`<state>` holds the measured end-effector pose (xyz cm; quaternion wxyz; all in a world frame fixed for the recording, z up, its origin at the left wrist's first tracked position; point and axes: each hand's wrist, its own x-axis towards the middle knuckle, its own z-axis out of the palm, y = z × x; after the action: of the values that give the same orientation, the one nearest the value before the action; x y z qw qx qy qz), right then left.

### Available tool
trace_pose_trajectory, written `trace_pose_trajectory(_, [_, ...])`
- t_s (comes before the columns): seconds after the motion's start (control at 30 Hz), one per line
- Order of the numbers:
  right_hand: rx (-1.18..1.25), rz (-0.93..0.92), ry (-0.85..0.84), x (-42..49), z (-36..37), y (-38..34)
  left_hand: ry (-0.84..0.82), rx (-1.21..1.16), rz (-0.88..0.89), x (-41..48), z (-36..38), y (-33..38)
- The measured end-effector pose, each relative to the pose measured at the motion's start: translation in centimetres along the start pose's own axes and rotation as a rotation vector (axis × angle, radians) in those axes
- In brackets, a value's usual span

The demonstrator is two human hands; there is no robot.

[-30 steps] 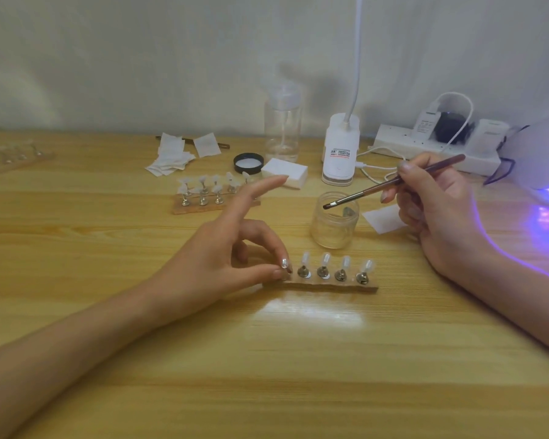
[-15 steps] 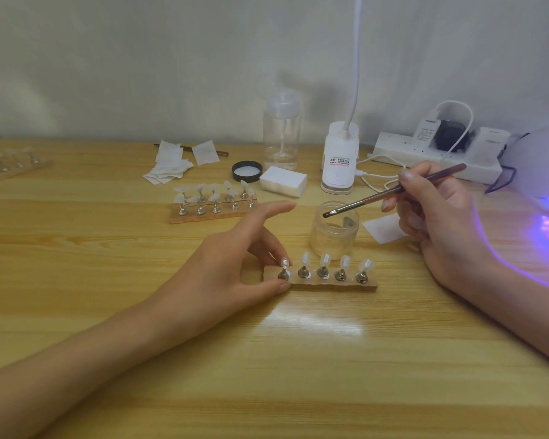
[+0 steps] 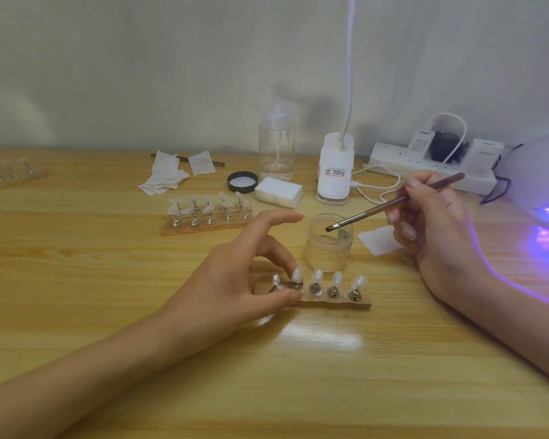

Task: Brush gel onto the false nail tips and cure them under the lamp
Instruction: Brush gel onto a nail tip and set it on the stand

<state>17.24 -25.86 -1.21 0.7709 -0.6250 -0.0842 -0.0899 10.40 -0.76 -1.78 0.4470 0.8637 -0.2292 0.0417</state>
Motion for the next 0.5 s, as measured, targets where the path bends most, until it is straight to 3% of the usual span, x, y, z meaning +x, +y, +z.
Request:
trace_pose_trajectory(0.27, [-0.009,0.011,0.012,-0.1,0.2,-0.1,0.029,0.124,0.116,0.1,0.3,1.0])
trace_pose_trajectory(0.5, [0.049,0.048,0.039,-0.1,0.4,-0.4,0.179,0.257,0.320,-0.8,0.5,1.2])
